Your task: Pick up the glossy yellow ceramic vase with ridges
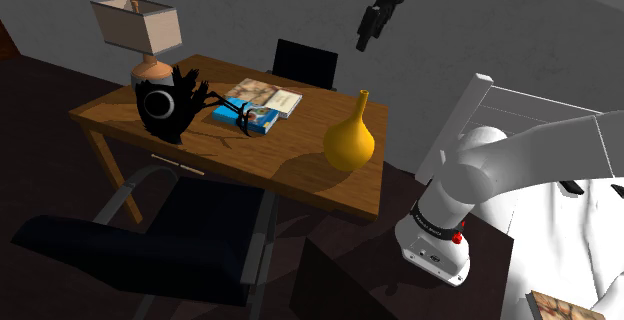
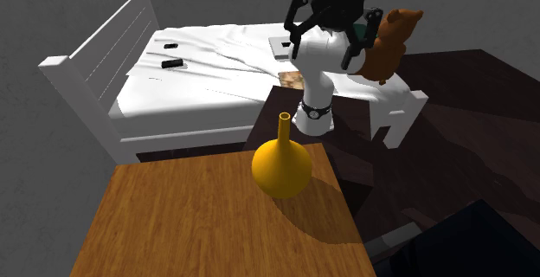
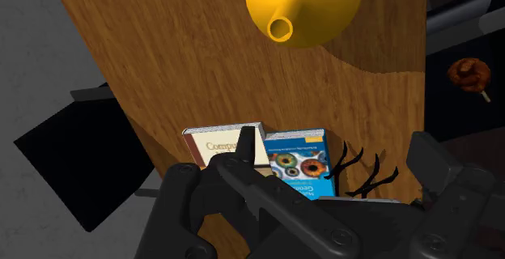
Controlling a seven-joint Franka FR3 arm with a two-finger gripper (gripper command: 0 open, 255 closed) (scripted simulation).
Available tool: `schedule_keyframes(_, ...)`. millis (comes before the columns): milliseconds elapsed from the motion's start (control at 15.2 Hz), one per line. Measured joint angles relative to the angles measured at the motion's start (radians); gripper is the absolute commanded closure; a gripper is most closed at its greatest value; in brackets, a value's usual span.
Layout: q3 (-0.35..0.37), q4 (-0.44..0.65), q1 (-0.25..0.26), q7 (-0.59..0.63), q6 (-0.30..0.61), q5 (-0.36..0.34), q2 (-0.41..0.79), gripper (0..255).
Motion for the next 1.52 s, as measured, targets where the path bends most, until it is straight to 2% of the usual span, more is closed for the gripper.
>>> schedule_keyframes(132, -0.012, -0.014, 0.004, -0.017, 0.01, 0.001, -0.003, 0)
schedule_keyframes(264, -0.052, -0.075, 0.018, -0.075, 0.046, 0.005, -0.019, 0)
schedule_keyframes(924, -0.298, -0.319, 0.078, -0.437, 0.241, 0.0, 0.001, 0)
schedule_keyframes(1452, -0.328, -0.412, 0.076, -0.469, 0.346, -0.011, 0.019, 0)
schedule_keyframes(1518, -0.329, -0.416, 0.076, -0.469, 0.352, -0.012, 0.021, 255)
